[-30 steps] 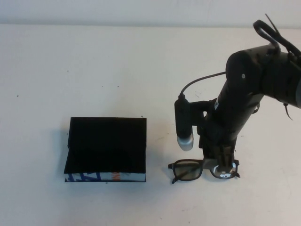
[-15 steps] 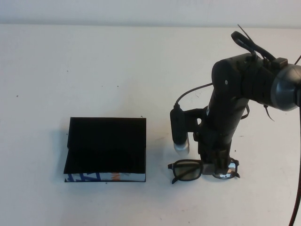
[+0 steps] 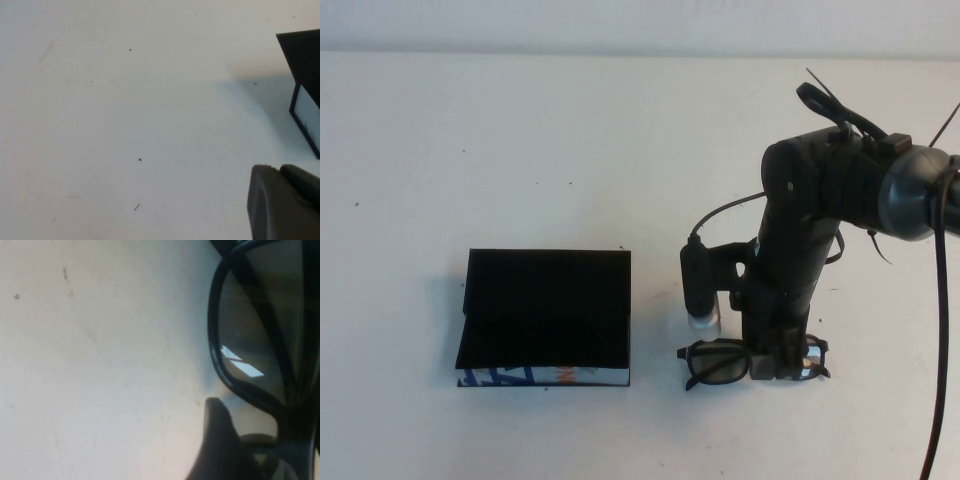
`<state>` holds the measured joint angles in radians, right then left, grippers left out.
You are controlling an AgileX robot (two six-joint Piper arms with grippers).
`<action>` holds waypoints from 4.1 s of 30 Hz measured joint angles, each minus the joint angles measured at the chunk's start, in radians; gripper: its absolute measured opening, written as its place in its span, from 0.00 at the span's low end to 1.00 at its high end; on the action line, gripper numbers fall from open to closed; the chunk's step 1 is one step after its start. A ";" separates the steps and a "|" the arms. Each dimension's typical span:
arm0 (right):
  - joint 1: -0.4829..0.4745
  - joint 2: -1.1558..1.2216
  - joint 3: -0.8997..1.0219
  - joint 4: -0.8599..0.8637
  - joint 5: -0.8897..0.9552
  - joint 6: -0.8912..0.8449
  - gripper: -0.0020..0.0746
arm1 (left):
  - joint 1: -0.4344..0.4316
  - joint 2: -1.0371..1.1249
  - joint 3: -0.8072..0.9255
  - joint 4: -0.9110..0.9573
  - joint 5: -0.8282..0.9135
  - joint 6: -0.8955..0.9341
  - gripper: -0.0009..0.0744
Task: Return glasses to glasses case
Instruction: Pick up the glasses from the table, then place the glasses in the glasses case
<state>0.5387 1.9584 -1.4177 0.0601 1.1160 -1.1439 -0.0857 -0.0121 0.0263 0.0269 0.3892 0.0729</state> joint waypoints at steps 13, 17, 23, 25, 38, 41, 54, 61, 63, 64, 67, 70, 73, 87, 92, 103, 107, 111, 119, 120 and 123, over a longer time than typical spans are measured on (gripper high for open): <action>-0.002 0.000 0.000 -0.004 0.016 0.000 0.28 | 0.000 0.000 0.000 0.000 0.000 0.000 0.01; -0.002 0.000 0.000 -0.006 0.027 0.000 0.16 | 0.000 0.000 0.000 0.000 0.000 0.000 0.01; -0.002 -0.002 -0.004 -0.008 0.075 0.038 0.08 | 0.000 0.000 0.000 0.000 0.000 0.000 0.01; 0.006 -0.015 -0.010 -0.012 0.083 0.071 0.08 | 0.000 0.000 0.000 0.000 0.000 0.000 0.01; 0.239 -0.012 -0.362 -0.041 0.108 0.326 0.08 | 0.000 0.000 0.000 0.000 0.000 0.000 0.01; 0.285 0.065 -0.447 -0.041 0.109 0.354 0.08 | 0.000 0.000 0.000 0.000 0.000 0.000 0.01; 0.373 0.244 -0.640 -0.074 0.110 0.385 0.08 | 0.000 0.000 0.000 0.000 0.000 0.000 0.01; 0.390 0.247 -0.642 -0.082 0.110 0.388 0.08 | 0.000 0.000 0.000 0.000 0.000 0.000 0.01; 0.390 0.249 -0.646 -0.082 0.110 0.392 0.08 | 0.000 0.000 0.000 0.000 0.000 0.000 0.01; 0.390 0.252 -0.646 -0.084 0.110 0.398 0.08 | 0.000 0.000 0.000 0.000 0.000 0.000 0.01; 0.390 0.260 -0.646 -0.093 0.110 0.412 0.08 | 0.000 0.000 0.000 0.000 0.000 0.000 0.01; 0.390 0.268 -0.646 -0.096 0.110 0.415 0.08 | 0.000 0.000 0.000 0.000 0.000 0.000 0.01; 0.391 0.272 -0.646 -0.096 0.110 0.416 0.08 | 0.000 0.000 0.000 0.000 0.000 0.000 0.01; 0.392 0.315 -0.646 -0.096 0.110 0.419 0.07 | 0.000 0.000 0.000 0.000 0.000 0.000 0.01; 0.392 0.317 -0.648 -0.096 0.110 0.419 0.07 | 0.000 0.000 0.000 0.000 0.000 0.000 0.01; 0.392 0.317 -0.654 -0.096 0.110 0.419 0.07 | 0.000 0.000 0.000 0.000 0.000 0.000 0.01; 0.399 0.319 -0.669 -0.092 0.110 0.431 0.07 | 0.000 0.000 0.000 0.000 0.000 0.000 0.01; 0.400 0.319 -0.670 -0.090 0.110 0.435 0.07 | 0.000 0.000 0.000 0.000 0.000 0.000 0.01; 0.400 0.323 -0.670 -0.090 0.110 0.440 0.07 | 0.000 0.000 0.000 0.000 0.000 0.000 0.01; 0.400 0.326 -0.670 -0.090 0.110 0.441 0.07 | 0.000 0.000 0.000 0.000 0.000 0.000 0.01; 0.400 0.335 -0.670 -0.088 0.110 0.442 0.07 | 0.000 0.000 0.000 0.000 0.000 0.000 0.01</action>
<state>0.9389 2.2932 -2.0881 -0.0282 1.2261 -0.7021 -0.0857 -0.0121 0.0263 0.0269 0.3892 0.0729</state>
